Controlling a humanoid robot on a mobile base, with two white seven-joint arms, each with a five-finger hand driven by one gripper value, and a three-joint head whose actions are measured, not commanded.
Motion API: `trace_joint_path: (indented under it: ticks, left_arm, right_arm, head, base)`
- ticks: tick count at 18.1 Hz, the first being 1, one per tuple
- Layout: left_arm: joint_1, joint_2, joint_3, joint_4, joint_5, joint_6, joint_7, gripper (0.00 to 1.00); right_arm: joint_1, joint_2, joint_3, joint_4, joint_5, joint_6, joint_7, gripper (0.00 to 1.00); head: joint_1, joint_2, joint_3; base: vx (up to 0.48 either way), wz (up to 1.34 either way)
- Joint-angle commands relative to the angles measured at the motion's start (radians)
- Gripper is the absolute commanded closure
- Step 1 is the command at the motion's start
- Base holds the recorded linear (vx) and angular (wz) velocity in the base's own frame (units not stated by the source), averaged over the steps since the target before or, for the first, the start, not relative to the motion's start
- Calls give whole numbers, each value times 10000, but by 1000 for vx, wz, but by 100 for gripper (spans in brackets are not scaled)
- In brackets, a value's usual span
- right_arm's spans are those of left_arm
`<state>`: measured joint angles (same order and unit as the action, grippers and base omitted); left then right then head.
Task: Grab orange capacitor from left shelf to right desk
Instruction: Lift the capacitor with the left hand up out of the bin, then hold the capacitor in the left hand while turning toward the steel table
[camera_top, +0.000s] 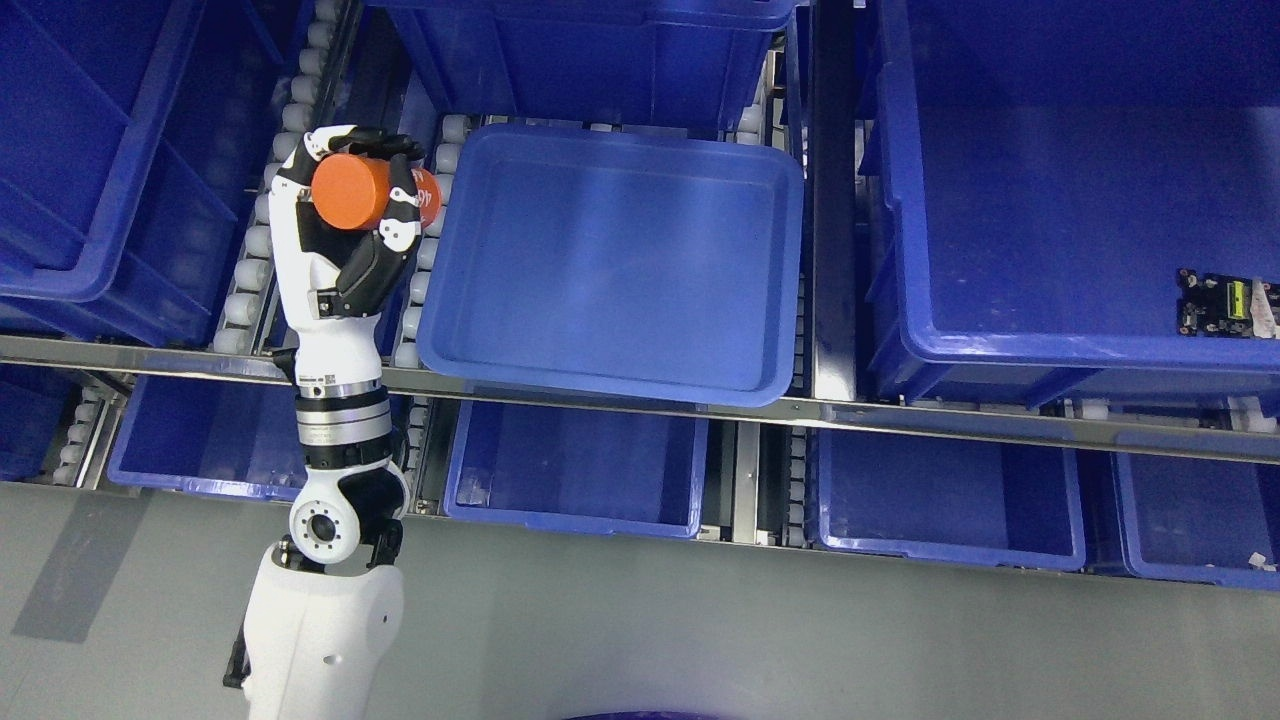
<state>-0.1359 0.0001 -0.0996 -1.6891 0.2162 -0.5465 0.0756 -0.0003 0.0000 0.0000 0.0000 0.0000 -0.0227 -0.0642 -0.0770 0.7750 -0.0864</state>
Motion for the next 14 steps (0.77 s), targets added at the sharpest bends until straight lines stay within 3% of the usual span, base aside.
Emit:
trace_joint_path:
  ticks: [1,14]
  left_arm:
    - [40,173,137,-244,0,66,-4,98]
    - [55,173,91,-244,1,66,-4,98]
  right_arm:
    - [218,-175,-123,-175,61,-4,-3,0]
    - [218,-175,-123,-175,61,-4,-3,0]
  head:
    - [0,0,0]
    - [0,0,0]
  base:
    - [-70,-45]
    - [-220,-75]
